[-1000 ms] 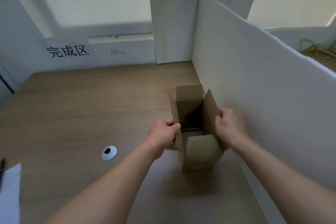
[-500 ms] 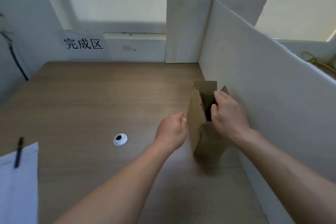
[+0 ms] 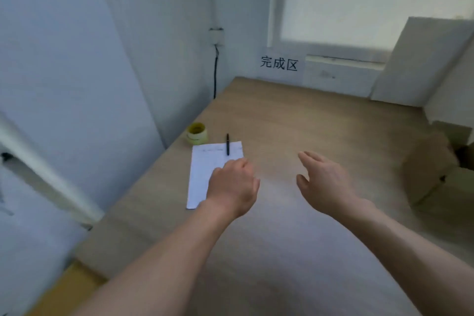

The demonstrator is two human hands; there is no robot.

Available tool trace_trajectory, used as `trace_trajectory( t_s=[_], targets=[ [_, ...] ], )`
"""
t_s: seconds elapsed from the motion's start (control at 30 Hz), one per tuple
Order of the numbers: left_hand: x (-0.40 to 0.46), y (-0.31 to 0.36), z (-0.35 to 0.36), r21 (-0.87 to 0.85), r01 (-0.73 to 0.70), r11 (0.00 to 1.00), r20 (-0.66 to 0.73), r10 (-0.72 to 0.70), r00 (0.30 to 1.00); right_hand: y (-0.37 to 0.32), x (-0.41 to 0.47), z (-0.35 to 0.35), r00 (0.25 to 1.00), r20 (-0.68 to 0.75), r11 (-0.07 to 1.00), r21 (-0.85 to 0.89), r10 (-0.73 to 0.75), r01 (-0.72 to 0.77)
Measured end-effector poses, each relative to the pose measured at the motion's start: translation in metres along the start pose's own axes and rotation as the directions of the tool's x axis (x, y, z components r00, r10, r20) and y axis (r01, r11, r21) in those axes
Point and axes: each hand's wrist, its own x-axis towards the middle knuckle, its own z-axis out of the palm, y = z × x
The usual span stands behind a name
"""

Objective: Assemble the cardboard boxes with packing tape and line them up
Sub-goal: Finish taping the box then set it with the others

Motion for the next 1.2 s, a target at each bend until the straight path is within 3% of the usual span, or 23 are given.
trace_trajectory(
  t_s=[0.13,0.27,0.43,0.6,0.73,0.9,1.07,1.2],
  targets=[
    [-0.084,-0.088,-0.038,0.086,0.227,0.970,-0.067,-0.221,0.973,-0.114,-0.001,0.014,0.982,0.053,0.982,0.078,-0.179,0.175],
    [-0.177,-0.149,-0.065,0.085,0.432,0.898,-0.136,-0.419,0.898,-0.216,-0.018,0.020,0.907,0.073,0.904,0.147,-0.415,0.402],
    [-0.314,-0.166,-0.085,0.101,0.692,0.715,-0.170,-0.673,0.720,-0.315,-0.071,0.027,0.737,0.098,0.733,0.254,-0.669,0.631],
    [-0.462,-0.150,-0.085,0.100,0.871,0.481,-0.186,-0.851,0.492,-0.393,-0.162,0.043,0.538,0.168,0.558,0.377,-0.826,0.739],
    [-0.564,-0.124,-0.078,0.061,0.954,0.293,-0.206,-0.932,0.300,-0.435,-0.239,0.046,0.375,0.184,0.418,0.435,-0.908,0.798],
    [-0.687,-0.100,-0.065,-0.020,0.988,0.155,-0.250,-0.957,0.145,-0.479,-0.333,0.047,0.230,0.237,0.318,0.467,-0.944,0.825],
    [-0.803,-0.103,-0.050,-0.028,0.999,0.029,-0.223,-0.975,0.022,-0.525,-0.424,0.064,0.150,0.314,0.294,0.487,-0.938,0.822],
    [-0.881,-0.125,-0.045,-0.004,0.999,-0.054,-0.060,-0.997,-0.054,-0.564,-0.491,0.087,0.122,0.432,0.343,0.483,-0.894,0.806]
  ],
)
